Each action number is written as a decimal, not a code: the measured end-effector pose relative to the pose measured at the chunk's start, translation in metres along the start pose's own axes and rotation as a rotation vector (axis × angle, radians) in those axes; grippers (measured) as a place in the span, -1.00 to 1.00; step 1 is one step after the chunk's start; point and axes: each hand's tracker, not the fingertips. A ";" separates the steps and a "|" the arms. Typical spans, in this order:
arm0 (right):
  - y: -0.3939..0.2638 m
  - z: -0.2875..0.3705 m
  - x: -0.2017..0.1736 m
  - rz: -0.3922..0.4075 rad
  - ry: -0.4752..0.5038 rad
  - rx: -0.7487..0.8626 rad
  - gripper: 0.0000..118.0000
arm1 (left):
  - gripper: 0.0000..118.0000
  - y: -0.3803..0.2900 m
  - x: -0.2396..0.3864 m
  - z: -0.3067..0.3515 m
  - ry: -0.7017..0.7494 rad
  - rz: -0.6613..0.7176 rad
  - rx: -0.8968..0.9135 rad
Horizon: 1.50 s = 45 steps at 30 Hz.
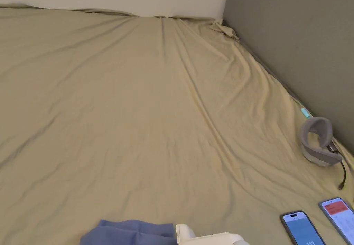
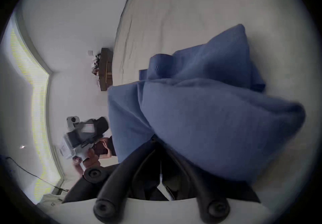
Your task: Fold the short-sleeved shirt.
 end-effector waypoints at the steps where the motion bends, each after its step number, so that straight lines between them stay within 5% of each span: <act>1: 0.000 0.004 -0.001 0.013 -0.007 -0.004 -0.95 | 1.00 -0.001 0.002 -0.013 -0.001 -0.022 -0.038; 8: 0.000 0.013 0.009 -0.022 0.025 0.010 -0.94 | 1.00 -0.018 0.012 -0.072 0.063 -0.084 -0.201; 14: -0.002 0.016 0.013 -0.048 0.050 0.017 -0.94 | 1.00 -0.013 0.002 -0.093 -0.081 0.045 -0.167; 15: -0.002 0.017 0.012 -0.045 0.048 0.019 -0.94 | 0.86 -0.013 0.006 -0.093 -0.150 0.077 -0.170; 17: -0.003 0.021 0.008 -0.060 0.047 0.027 -0.94 | 0.12 -0.015 0.013 -0.094 -0.069 0.069 -0.151; 19: -0.001 0.027 0.004 -0.066 0.054 0.022 -0.94 | 0.07 -0.014 0.012 -0.094 -0.020 -0.030 -0.148; 24: 0.000 0.072 -0.018 0.021 0.117 0.168 -0.94 | -0.14 -0.010 -0.008 -0.081 -0.102 0.106 -0.138; 32: 0.006 0.133 -0.041 0.088 0.206 0.388 -0.94 | -0.17 0.013 -0.034 -0.010 -0.240 0.241 -0.045; 36: 0.004 0.142 -0.051 0.114 0.204 0.402 -0.94 | -0.17 0.049 -0.086 0.074 -0.114 0.182 0.012; 41: -0.005 0.129 -0.061 0.152 0.129 0.377 -0.94 | -0.17 0.079 -0.152 0.163 0.301 0.169 0.018; 45: -0.012 0.116 -0.066 0.147 0.101 0.365 -0.94 | -0.17 0.090 -0.201 0.198 0.320 0.217 0.000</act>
